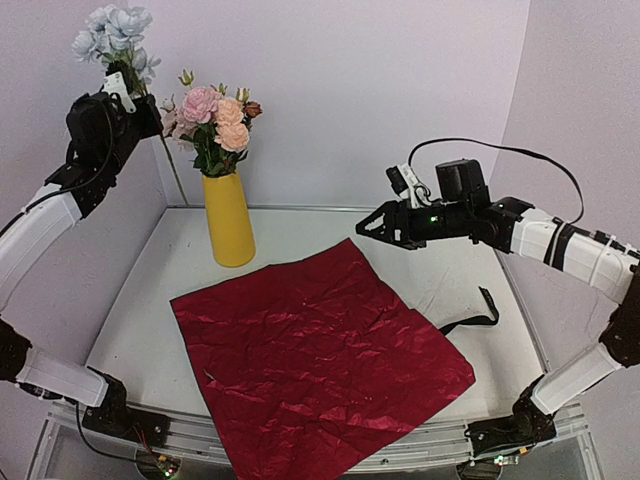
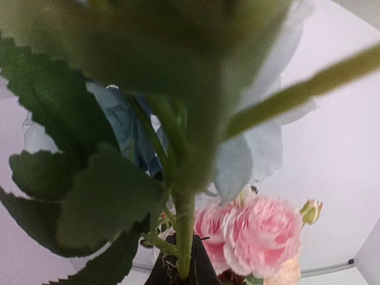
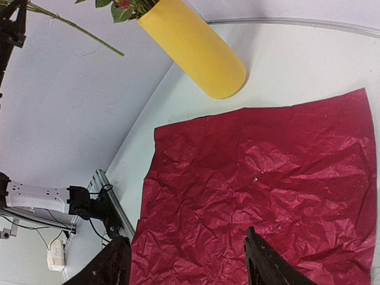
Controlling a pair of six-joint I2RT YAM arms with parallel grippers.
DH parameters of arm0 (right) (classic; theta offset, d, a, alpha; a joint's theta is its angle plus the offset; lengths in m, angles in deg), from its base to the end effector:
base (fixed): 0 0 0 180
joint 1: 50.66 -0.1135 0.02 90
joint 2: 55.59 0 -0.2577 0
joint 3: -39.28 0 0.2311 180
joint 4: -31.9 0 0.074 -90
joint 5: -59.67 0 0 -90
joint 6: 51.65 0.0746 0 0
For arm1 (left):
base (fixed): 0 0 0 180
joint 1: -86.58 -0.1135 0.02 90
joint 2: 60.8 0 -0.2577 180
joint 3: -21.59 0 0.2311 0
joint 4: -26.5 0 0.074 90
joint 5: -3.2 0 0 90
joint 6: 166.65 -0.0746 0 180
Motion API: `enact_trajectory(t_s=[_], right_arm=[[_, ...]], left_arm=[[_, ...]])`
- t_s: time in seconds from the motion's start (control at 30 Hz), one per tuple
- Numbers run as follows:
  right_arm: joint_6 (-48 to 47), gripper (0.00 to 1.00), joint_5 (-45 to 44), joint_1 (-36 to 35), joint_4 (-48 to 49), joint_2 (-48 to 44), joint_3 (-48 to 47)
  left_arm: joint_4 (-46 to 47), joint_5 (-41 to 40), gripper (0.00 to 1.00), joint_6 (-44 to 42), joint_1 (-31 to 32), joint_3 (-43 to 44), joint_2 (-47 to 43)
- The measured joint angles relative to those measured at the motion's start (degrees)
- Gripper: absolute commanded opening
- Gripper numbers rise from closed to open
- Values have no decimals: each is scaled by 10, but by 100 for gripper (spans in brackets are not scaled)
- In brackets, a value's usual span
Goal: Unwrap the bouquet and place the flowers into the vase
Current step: Insert the fake flower into the vase.
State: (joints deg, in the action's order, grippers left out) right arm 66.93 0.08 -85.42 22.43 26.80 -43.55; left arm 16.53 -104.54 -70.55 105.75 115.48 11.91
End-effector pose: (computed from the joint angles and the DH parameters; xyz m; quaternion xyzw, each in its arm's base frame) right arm 0.2690 0.2326 0.3490 -0.2096 0.7237 0.4987 0.4285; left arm 0.2919 -0.0774 0.4713 -0.0470 0.6366 -0.0715 0.7665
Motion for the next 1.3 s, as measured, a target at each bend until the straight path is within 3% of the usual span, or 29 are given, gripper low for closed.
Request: enact_trajectory(t_s=[0.23,0.57,0.97,1.3], right_arm=[[9,66,-5,1,0,33,-40],[19,66,-9,10,0,56,-64],[27,66,-9,17,-1,80,-100],[32,66,0,21,-1,109,-120]], left_arm=[[56,49,0,22,-7,75,51],[99,87,0,42,-8,80,87],[201,129,0,-18,-9,37,88],[231,148,0,-17,-9,-59,88]])
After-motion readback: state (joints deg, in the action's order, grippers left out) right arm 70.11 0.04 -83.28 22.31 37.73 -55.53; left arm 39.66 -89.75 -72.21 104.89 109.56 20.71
